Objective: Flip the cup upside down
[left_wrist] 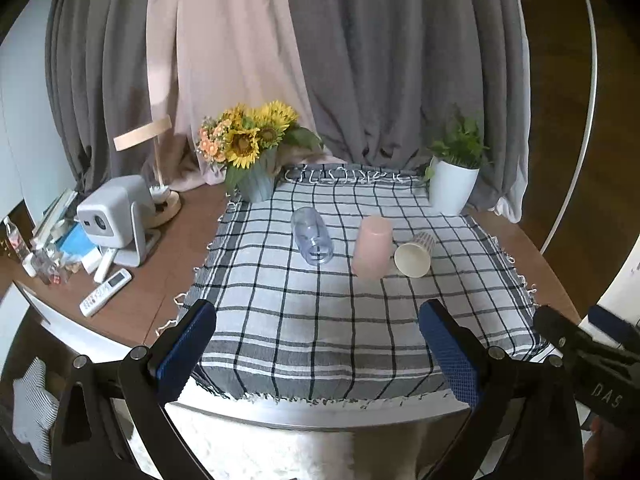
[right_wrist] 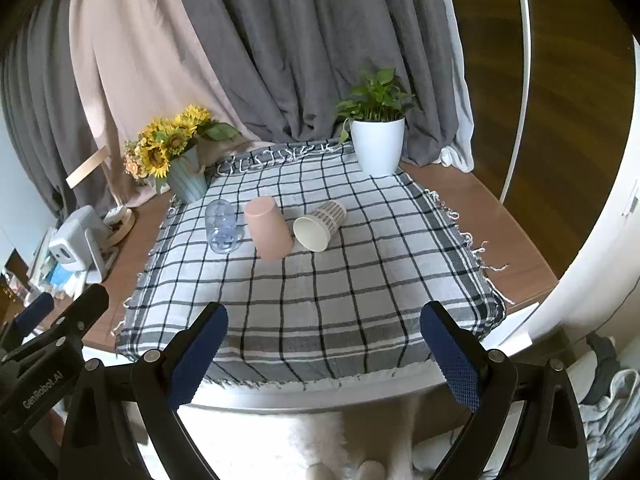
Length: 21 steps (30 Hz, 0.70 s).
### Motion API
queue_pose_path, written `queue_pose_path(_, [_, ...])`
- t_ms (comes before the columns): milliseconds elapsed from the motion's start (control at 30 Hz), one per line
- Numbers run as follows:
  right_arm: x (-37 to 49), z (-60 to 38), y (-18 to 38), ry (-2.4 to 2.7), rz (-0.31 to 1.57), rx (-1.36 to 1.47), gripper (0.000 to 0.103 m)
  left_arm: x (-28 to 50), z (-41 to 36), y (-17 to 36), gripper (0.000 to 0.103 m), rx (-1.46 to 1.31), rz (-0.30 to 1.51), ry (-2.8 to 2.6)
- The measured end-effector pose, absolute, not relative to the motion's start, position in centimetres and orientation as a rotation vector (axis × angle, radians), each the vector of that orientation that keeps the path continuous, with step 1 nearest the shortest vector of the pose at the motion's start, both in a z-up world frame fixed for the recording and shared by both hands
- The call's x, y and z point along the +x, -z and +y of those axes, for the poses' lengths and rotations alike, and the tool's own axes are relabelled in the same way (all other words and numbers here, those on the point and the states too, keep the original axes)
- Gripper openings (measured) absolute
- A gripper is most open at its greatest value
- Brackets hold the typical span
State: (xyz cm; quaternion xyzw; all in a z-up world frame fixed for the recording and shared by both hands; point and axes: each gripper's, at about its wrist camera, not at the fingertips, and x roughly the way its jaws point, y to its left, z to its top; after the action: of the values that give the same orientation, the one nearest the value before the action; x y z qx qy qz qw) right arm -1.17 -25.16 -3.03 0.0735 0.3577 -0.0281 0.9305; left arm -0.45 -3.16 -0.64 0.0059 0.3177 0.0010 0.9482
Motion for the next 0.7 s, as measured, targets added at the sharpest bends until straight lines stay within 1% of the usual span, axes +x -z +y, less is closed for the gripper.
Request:
queue_pose_path(200, [-2.2, -24.7, 2.2, 0.081, 0.679, 0.123, 0.097, -0.6, -2.8, 0.8, 0.103, -0.001, 0.648, 0.006])
queue_pose_path(700, [-2.3, -24.0, 1.9, 0.056, 0.678, 0.125, 0.097, -0.9, -2.6, 0.6, 0.103, 0.000, 0.638, 0.003])
